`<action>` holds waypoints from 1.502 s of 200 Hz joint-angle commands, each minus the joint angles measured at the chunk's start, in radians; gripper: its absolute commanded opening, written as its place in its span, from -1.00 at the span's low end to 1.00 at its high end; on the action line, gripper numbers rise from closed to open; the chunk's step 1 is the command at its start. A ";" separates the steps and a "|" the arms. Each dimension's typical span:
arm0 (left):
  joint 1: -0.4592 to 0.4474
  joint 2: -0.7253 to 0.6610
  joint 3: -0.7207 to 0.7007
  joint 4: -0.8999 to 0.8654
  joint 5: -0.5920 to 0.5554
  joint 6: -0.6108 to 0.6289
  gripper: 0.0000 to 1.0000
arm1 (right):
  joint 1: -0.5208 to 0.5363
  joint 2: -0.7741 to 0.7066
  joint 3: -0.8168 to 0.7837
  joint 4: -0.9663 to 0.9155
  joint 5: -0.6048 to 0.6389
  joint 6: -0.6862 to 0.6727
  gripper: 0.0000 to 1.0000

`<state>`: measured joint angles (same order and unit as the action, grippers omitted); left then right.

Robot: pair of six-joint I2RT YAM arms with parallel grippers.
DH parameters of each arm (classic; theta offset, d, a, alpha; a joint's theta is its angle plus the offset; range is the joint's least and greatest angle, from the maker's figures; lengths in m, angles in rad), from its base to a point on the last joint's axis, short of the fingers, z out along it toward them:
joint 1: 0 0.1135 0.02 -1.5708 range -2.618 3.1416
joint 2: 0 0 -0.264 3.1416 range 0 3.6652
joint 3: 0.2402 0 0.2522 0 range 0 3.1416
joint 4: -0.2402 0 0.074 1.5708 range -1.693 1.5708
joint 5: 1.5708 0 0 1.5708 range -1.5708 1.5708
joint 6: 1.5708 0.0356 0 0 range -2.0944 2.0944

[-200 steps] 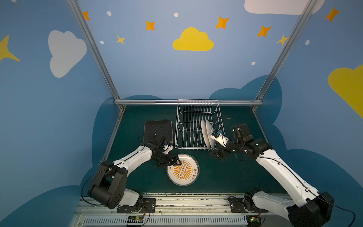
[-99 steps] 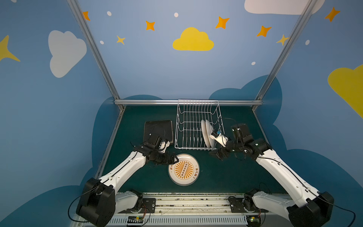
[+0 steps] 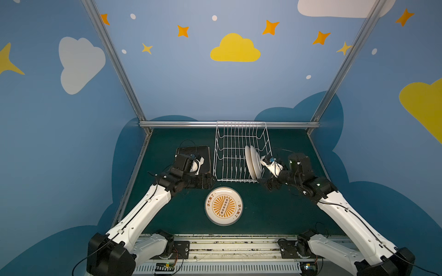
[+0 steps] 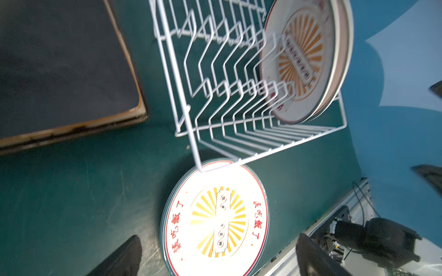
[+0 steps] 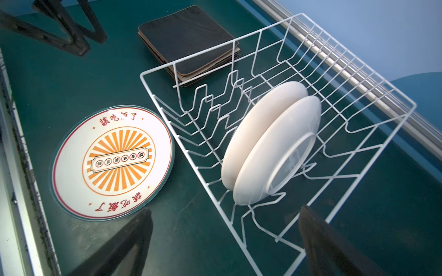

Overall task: Unload the plates from the dish rack
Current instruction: Pick up a plate from the dish rack.

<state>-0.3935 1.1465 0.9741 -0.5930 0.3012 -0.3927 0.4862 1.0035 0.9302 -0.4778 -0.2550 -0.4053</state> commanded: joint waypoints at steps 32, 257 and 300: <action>-0.021 0.156 0.210 0.009 0.042 -0.049 0.89 | -0.029 0.013 0.025 0.004 0.063 0.116 0.93; -0.166 0.814 0.776 0.077 0.213 -0.180 -0.25 | -0.131 -0.029 -0.007 0.062 0.117 0.247 0.93; -0.178 0.872 0.822 0.073 0.219 -0.206 -0.40 | -0.136 -0.034 -0.006 0.061 0.126 0.240 0.93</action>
<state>-0.5652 1.9842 1.7428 -0.4896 0.5026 -0.5861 0.3565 0.9874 0.9325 -0.4362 -0.1410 -0.1680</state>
